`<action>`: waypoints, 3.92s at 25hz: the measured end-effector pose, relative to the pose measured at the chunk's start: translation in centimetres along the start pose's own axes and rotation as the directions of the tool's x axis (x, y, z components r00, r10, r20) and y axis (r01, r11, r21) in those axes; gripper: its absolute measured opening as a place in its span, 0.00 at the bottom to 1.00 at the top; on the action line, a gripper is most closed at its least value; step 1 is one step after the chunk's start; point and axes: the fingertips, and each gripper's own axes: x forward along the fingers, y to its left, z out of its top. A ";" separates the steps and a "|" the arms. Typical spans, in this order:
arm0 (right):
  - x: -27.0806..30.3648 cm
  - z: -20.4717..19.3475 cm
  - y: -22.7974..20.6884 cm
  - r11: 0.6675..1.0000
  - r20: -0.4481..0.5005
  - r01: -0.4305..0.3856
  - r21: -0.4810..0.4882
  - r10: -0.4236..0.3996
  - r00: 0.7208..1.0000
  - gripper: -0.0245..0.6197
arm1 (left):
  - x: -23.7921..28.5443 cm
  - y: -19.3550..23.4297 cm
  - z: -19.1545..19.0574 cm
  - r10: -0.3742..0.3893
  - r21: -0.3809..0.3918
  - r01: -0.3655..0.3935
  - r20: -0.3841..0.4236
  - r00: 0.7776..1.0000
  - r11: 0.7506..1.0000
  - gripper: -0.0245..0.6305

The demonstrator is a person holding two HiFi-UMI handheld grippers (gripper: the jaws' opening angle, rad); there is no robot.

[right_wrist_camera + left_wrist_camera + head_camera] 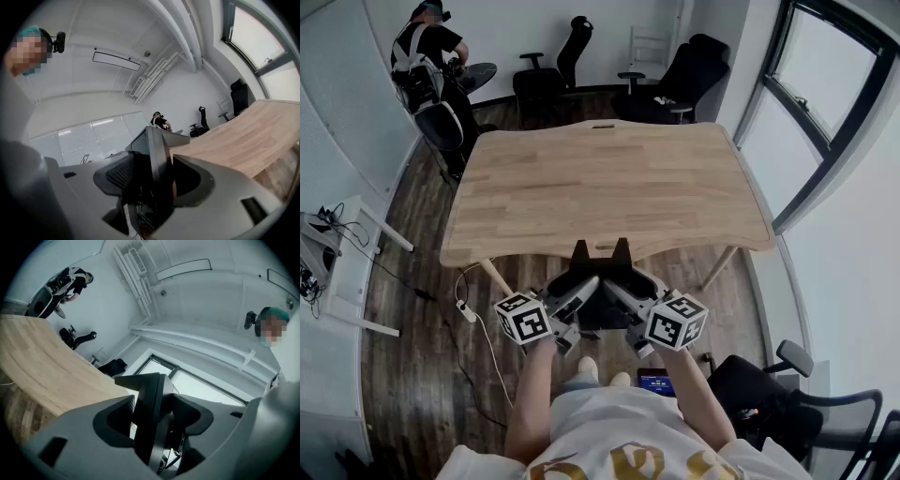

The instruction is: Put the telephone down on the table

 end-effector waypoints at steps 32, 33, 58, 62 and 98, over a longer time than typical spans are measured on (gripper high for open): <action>0.6 0.6 -2.9 1.000 -0.004 -0.011 0.028 0.011 1.000 0.40 | 2.4 1.7 -0.2 -0.002 -0.007 0.002 0.005 1.000 1.000 0.40; 1.2 0.8 -3.6 0.999 -0.006 -0.008 0.033 0.008 1.000 0.40 | 2.9 2.4 0.0 -0.001 -0.010 0.001 0.002 1.000 1.000 0.40; 23.9 8.4 -22.5 0.983 -0.040 0.112 0.147 -0.107 0.993 0.40 | 16.9 26.7 13.3 -0.052 -0.111 0.038 -0.125 0.991 0.993 0.40; 25.2 8.8 -23.7 0.978 -0.031 0.146 0.150 -0.143 0.989 0.40 | 17.9 28.3 14.0 -0.082 -0.125 0.064 -0.144 0.986 0.990 0.40; 27.5 9.4 -27.9 0.967 -0.005 0.152 0.206 -0.155 0.988 0.40 | 21.2 31.9 14.8 -0.086 -0.110 0.066 -0.196 0.977 0.992 0.40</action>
